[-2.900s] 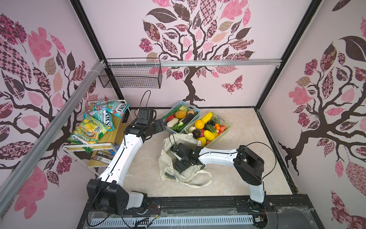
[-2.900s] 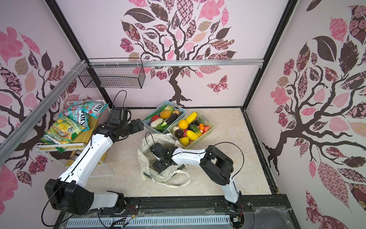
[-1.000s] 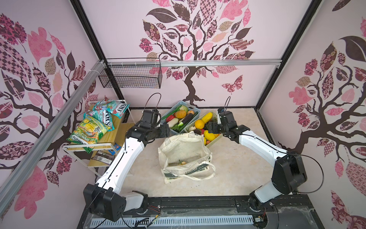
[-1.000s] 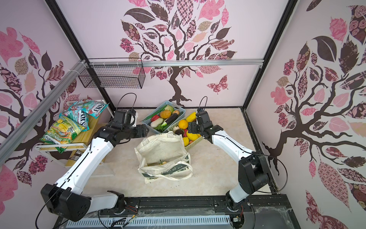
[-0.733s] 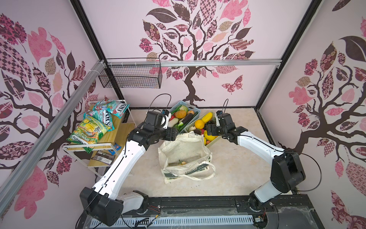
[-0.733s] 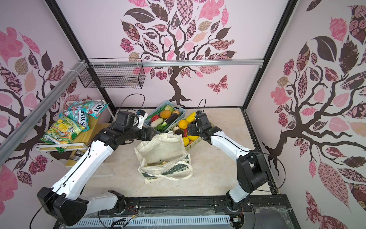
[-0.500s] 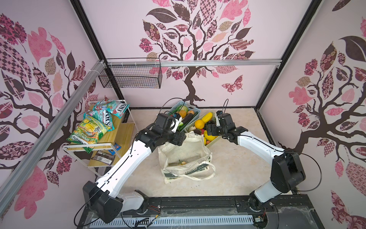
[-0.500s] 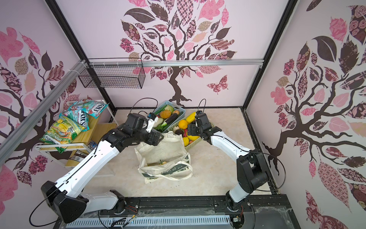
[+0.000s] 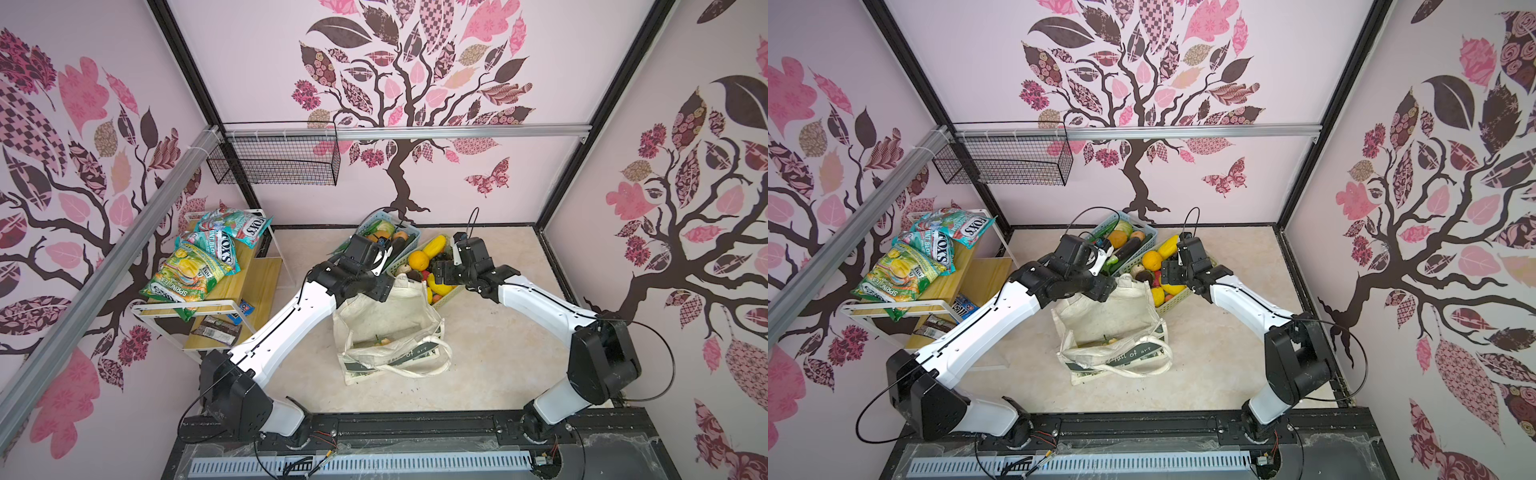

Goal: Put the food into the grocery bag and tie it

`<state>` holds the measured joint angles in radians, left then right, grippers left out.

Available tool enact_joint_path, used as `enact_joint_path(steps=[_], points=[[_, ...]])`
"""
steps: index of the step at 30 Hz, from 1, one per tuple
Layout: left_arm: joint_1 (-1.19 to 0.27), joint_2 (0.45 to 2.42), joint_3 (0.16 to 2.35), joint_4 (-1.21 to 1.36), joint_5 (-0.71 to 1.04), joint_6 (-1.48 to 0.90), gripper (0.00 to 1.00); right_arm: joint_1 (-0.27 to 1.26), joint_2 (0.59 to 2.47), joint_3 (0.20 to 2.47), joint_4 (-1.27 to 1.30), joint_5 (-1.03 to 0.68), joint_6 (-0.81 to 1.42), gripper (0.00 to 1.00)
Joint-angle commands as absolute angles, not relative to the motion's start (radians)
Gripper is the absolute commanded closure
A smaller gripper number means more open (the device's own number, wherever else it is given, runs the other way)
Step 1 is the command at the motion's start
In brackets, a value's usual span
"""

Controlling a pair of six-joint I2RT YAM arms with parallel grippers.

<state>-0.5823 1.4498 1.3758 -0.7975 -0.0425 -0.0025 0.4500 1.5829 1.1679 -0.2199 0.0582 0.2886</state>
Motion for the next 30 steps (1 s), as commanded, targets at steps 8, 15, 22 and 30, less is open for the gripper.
enact_joint_path(steps=[8, 15, 22, 30], points=[[-0.574, 1.449, 1.411, -0.788, 0.029, -0.035, 0.68, 0.446, 1.62, 1.217, -0.246, 0.069, 0.266, 0.08], [-0.503, 1.412, 1.397, -0.827, 0.026, -0.079, 0.89, 0.446, 1.67, 1.243, -0.278, 0.029, 0.234, 0.09], [-0.432, 1.357, 1.368, -0.854, -0.032, -0.127, 0.97, 0.446, 1.696, 1.241, -0.284, -0.003, 0.227, 0.1], [-0.328, 1.321, 1.351, -0.876, -0.144, -0.329, 1.0, 0.446, 1.701, 1.249, -0.28, -0.004, 0.231, 0.1]])
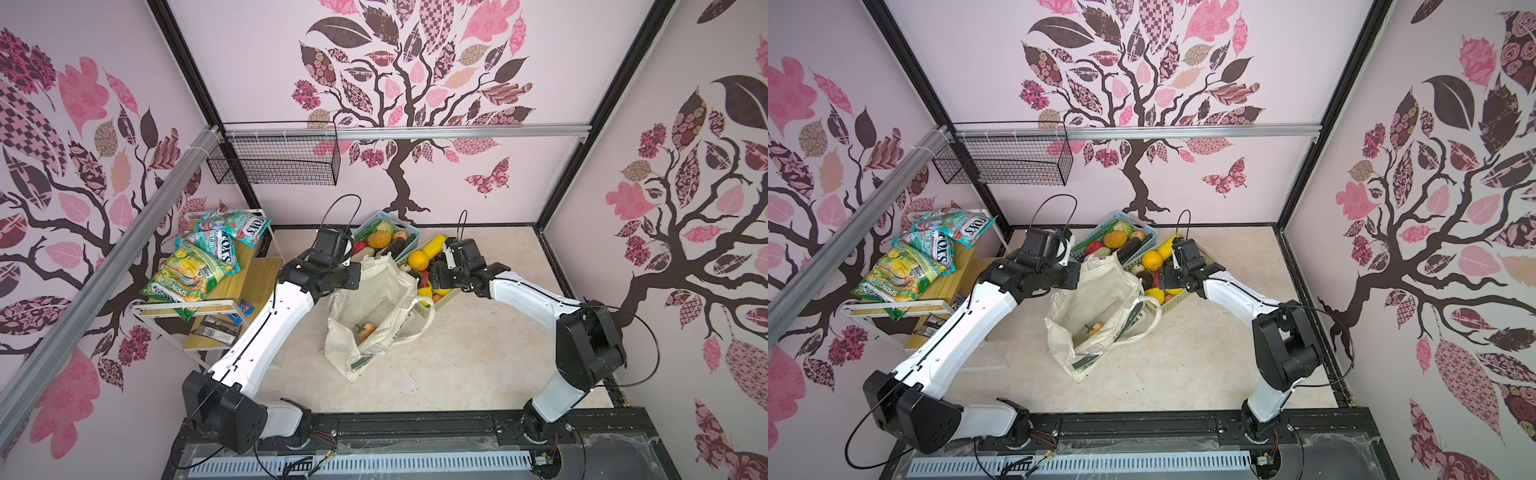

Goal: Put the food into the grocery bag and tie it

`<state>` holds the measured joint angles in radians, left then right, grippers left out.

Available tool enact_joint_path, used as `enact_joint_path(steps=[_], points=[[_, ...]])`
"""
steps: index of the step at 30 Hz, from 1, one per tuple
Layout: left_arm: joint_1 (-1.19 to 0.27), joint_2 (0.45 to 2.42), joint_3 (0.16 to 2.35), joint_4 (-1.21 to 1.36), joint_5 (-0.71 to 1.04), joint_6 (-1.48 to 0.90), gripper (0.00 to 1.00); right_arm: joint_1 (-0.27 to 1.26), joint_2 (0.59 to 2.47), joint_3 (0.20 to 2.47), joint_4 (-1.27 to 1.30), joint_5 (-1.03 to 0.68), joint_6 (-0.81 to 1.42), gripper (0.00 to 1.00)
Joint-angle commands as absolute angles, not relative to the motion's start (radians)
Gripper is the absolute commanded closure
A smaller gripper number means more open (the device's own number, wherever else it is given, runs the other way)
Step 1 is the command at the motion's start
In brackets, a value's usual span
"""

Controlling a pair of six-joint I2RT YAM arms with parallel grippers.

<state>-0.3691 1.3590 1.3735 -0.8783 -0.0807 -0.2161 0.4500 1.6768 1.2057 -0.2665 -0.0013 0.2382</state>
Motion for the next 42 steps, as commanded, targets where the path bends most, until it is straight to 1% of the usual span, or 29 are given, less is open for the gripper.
enact_joint_path(steps=[1, 4, 8, 11, 17, 23, 28, 42], points=[[-0.308, 1.308, 1.339, -0.87, -0.149, -0.361, 1.0, 0.446, 1.704, 1.252, -0.285, 0.002, 0.227, 0.1], [-0.279, 1.268, 1.292, -0.83, -0.161, -0.439, 1.0, 0.446, 1.709, 1.26, -0.289, 0.009, 0.222, 0.1], [-0.278, 1.249, 1.247, -0.793, -0.144, -0.509, 1.0, 0.449, 1.707, 1.266, -0.277, -0.005, 0.207, 0.11], [-0.278, 1.25, 1.233, -0.784, -0.141, -0.533, 1.0, 0.458, 1.684, 1.258, -0.246, -0.043, 0.182, 0.13], [-0.277, 1.253, 1.233, -0.776, -0.162, -0.557, 1.0, 0.513, 1.673, 1.301, -0.227, -0.073, 0.174, 0.19], [-0.277, 1.242, 1.229, -0.774, -0.167, -0.573, 1.0, 0.576, 1.76, 1.408, -0.279, -0.027, 0.195, 0.21], [-0.273, 1.217, 1.214, -0.783, -0.195, -0.569, 1.0, 0.578, 1.825, 1.465, -0.297, -0.008, 0.222, 0.23], [-0.265, 1.216, 1.191, -0.766, -0.179, -0.562, 1.0, 0.589, 1.975, 1.558, -0.341, 0.037, 0.225, 0.22]])
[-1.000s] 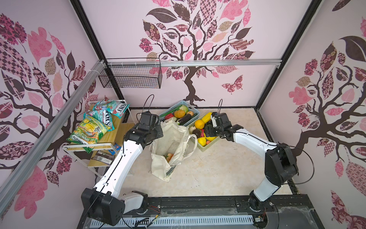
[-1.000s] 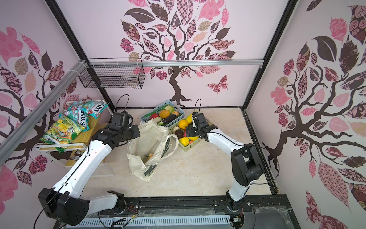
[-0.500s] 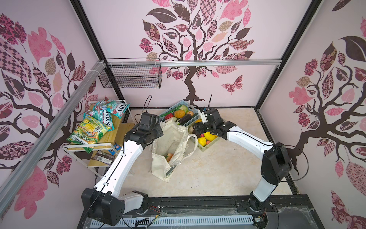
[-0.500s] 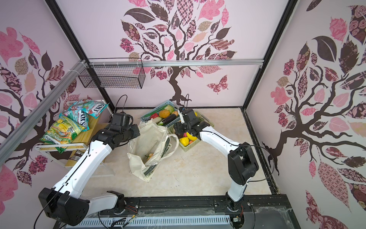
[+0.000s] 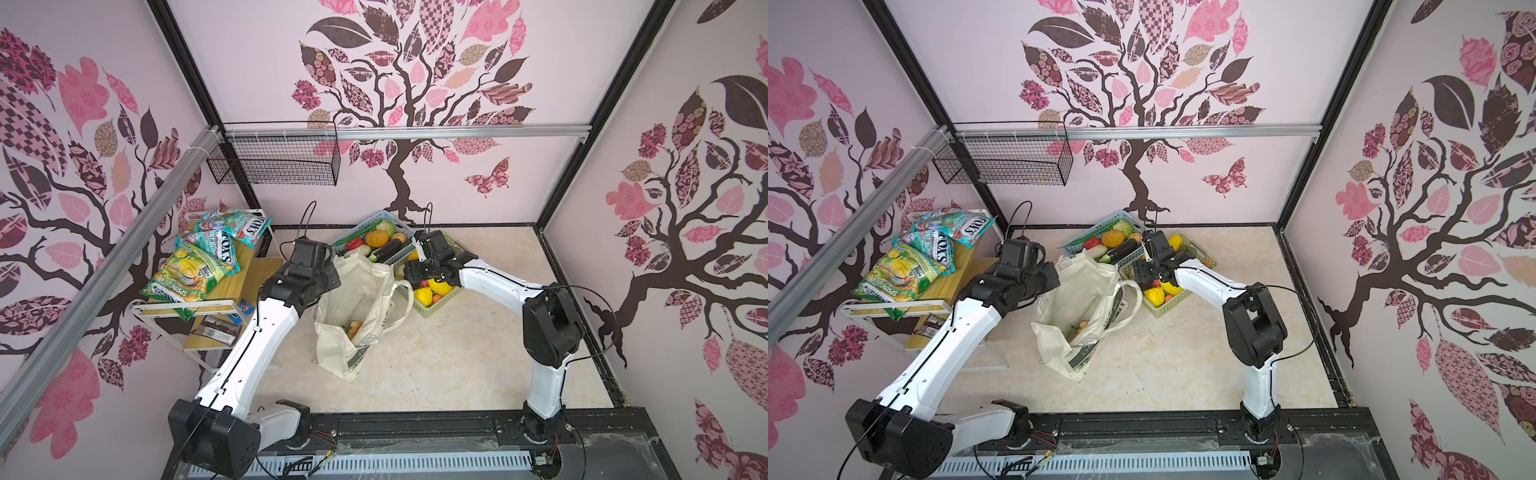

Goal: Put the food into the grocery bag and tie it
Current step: 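Hold the bag open with the left gripper while the right gripper grasps the dark plum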

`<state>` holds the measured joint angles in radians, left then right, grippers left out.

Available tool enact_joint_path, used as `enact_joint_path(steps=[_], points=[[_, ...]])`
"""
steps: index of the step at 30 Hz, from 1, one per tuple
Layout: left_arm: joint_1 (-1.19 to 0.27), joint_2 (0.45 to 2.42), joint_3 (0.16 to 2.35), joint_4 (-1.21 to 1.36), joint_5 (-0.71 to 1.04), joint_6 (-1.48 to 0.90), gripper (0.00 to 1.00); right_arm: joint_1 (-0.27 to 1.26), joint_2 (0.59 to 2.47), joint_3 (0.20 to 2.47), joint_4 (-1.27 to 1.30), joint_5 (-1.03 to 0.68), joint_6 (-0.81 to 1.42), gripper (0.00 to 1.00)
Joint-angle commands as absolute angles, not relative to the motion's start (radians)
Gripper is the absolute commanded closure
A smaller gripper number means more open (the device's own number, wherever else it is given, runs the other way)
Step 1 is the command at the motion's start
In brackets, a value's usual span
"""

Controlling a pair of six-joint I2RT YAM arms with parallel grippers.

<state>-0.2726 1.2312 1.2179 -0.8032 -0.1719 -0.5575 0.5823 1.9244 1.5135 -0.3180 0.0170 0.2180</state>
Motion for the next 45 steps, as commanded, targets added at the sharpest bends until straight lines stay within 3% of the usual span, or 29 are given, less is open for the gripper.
enact_joint_path(steps=[1, 19, 32, 45], points=[[-0.265, 1.218, 1.189, -0.765, -0.179, -0.561, 1.0, 0.59, 1.981, 1.559, -0.342, 0.038, 0.225, 0.22], [-0.261, 1.211, 1.173, -0.745, -0.174, -0.563, 1.0, 0.615, 2.049, 1.561, -0.366, 0.06, 0.229, 0.18], [-0.261, 1.202, 1.163, -0.736, -0.175, -0.566, 1.0, 0.627, 2.062, 1.636, -0.568, 0.176, 0.164, 0.17], [-0.261, 1.2, 1.159, -0.73, -0.169, -0.568, 1.0, 0.627, 2.067, 1.618, -0.521, 0.08, 0.184, 0.22]])
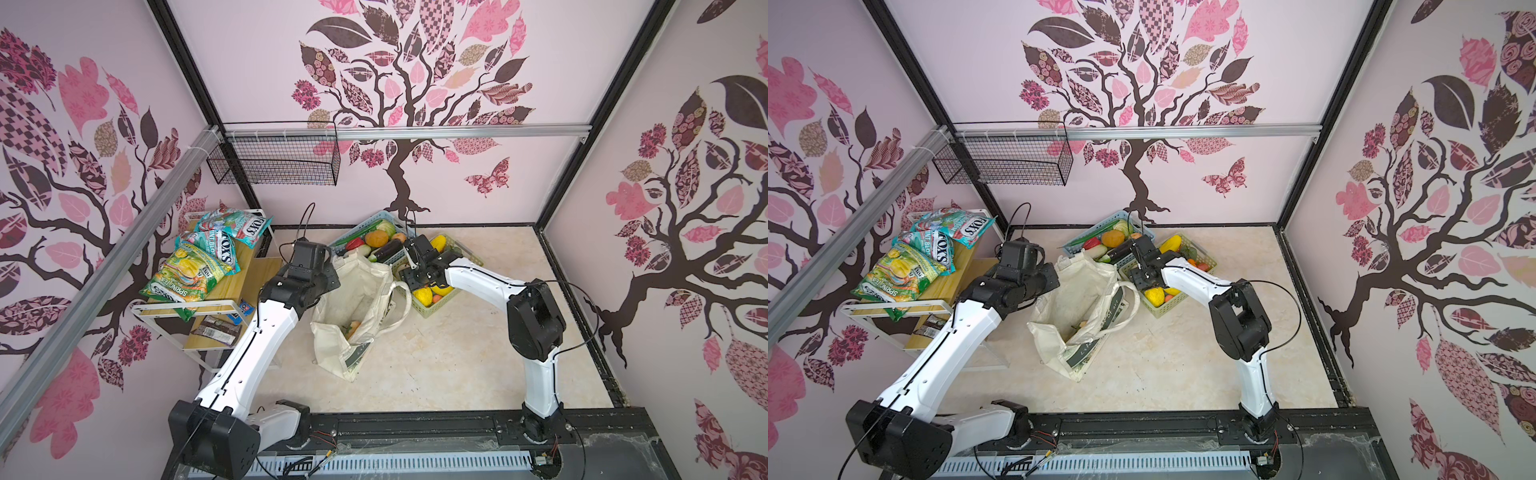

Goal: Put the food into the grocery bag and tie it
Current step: 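Hold the bag open with the left gripper while the right gripper grasps the dark plum, then carry the dark plum with the right gripper over the tote bag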

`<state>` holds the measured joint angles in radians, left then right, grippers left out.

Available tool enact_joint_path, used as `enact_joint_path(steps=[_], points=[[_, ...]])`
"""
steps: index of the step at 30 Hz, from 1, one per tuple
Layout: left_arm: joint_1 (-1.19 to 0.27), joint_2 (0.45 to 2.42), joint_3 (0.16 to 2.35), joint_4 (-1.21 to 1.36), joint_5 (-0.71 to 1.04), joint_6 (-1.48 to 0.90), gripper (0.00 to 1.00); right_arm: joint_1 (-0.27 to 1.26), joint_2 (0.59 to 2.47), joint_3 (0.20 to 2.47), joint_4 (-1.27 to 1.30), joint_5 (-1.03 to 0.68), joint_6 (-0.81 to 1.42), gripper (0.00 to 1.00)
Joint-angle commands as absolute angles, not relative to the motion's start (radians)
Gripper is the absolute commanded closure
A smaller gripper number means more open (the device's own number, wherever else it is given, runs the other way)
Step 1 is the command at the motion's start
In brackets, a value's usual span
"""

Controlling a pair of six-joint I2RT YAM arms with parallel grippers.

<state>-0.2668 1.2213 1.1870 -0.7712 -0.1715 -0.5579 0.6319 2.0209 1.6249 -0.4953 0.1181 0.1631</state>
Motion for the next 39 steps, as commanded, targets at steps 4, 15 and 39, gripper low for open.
enact_joint_path(steps=[4, 15, 39], points=[[-0.261, 1.193, 1.158, -0.734, -0.175, -0.566, 1.0, 0.627, 2.086, 1.641, -0.532, 0.086, 0.187, 0.28], [-0.26, 1.192, 1.149, -0.726, -0.169, -0.564, 1.0, 0.624, 2.009, 1.625, -0.505, 0.114, 0.186, 0.34], [-0.261, 1.186, 1.152, -0.729, -0.102, -0.554, 1.0, 0.617, 1.728, 1.766, -0.531, 0.123, 0.146, 0.33]])
